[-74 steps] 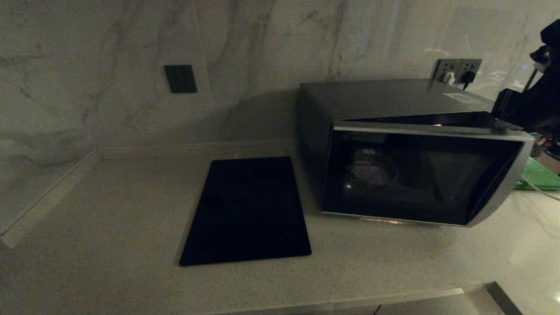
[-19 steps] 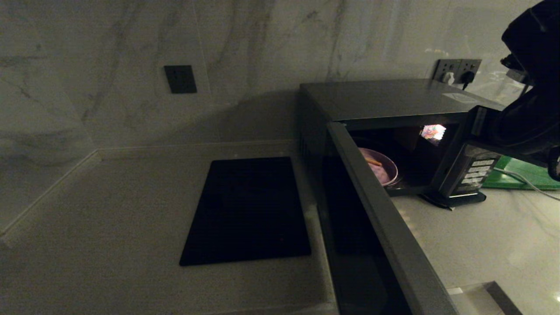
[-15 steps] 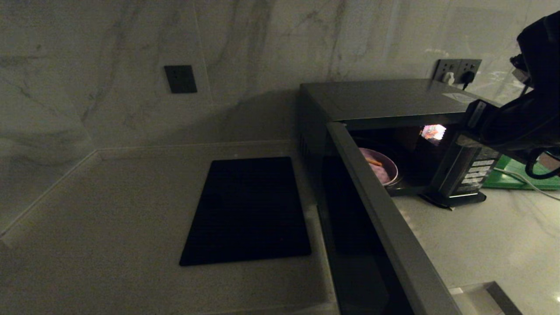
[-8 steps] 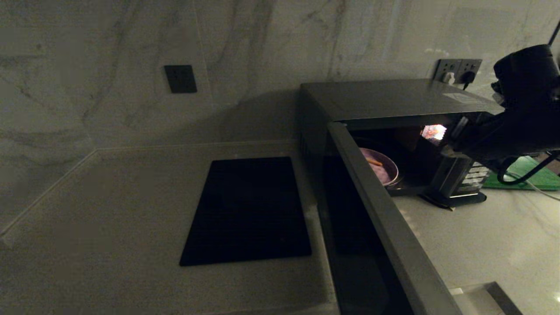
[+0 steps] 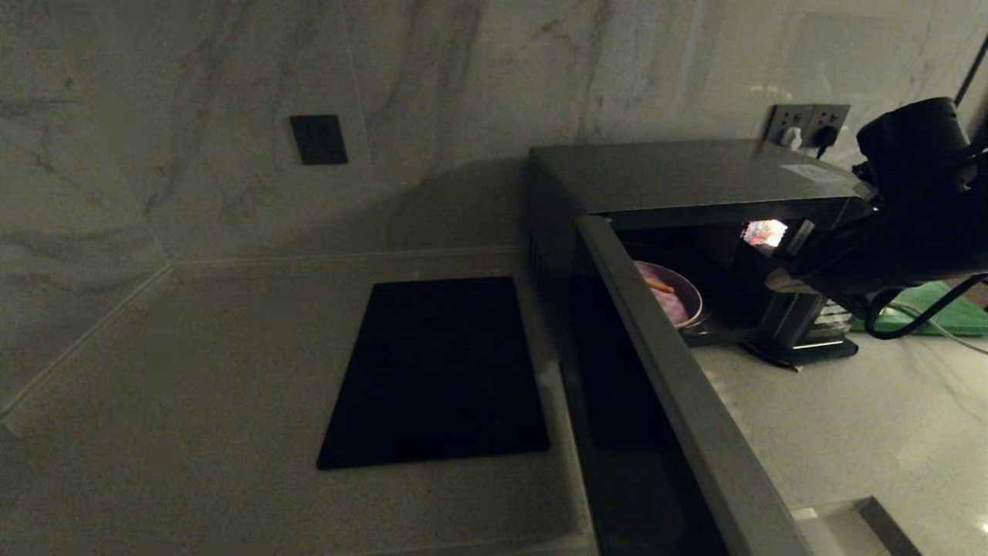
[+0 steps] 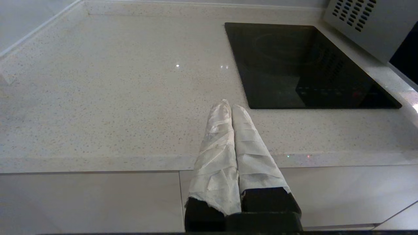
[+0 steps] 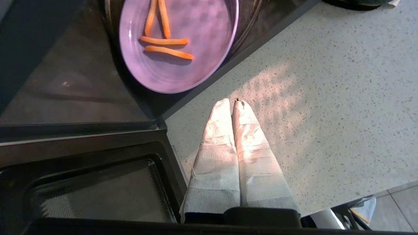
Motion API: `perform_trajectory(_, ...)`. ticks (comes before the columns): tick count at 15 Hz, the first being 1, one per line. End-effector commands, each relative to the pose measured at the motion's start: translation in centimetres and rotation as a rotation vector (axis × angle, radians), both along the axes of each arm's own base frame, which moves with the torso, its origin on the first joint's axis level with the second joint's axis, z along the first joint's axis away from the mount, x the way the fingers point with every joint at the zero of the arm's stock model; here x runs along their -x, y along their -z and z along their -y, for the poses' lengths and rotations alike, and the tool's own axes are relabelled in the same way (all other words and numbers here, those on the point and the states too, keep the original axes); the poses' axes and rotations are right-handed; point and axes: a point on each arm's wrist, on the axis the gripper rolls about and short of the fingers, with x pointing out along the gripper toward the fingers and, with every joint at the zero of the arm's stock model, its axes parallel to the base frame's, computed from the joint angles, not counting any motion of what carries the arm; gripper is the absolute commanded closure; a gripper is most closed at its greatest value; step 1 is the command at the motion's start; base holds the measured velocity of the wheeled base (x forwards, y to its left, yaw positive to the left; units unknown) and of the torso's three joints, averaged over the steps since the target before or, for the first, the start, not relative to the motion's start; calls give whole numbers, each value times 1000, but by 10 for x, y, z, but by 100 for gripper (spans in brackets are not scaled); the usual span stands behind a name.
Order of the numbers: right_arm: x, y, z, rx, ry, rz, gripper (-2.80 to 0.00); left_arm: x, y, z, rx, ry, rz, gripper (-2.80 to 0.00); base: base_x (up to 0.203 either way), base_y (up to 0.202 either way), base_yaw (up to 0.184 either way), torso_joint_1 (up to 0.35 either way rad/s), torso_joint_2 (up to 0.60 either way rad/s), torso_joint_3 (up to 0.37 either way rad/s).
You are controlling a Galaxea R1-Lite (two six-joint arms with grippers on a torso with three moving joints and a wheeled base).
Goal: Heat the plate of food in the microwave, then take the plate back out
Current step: Take the plate out of the microwave
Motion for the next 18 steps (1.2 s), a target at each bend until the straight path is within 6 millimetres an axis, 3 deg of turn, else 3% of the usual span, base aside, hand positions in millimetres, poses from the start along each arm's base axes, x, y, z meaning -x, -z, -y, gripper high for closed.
perform_trajectory(1,-12,14,-2,2,4,-41,0,0,0,0,0,-1,-1,0,0,0,0,0,0,0)
perform_trajectory(2,-16,19,-2,4,5,-55,0,0,0,0,0,-1,-1,0,0,0,0,0,0,0)
perform_trajectory(3,-18,22,-2,2,8,-62,-280,0,0,0,0,-1,-1,0,0,0,0,0,0,0)
perform_trajectory(8,-22,39,-5,46,-25,-172,-280,0,0,0,0,-1,-1,0,0,0,0,0,0,0)
perform_trajectory(14,3,37,0,261,-75,-464,-280,0,0,0,0,-1,-1,0,0,0,0,0,0,0)
perform_trajectory(18,-7,28,-3,146,-64,-349,-280,0,0,0,0,-1,-1,0,0,0,0,0,0,0)
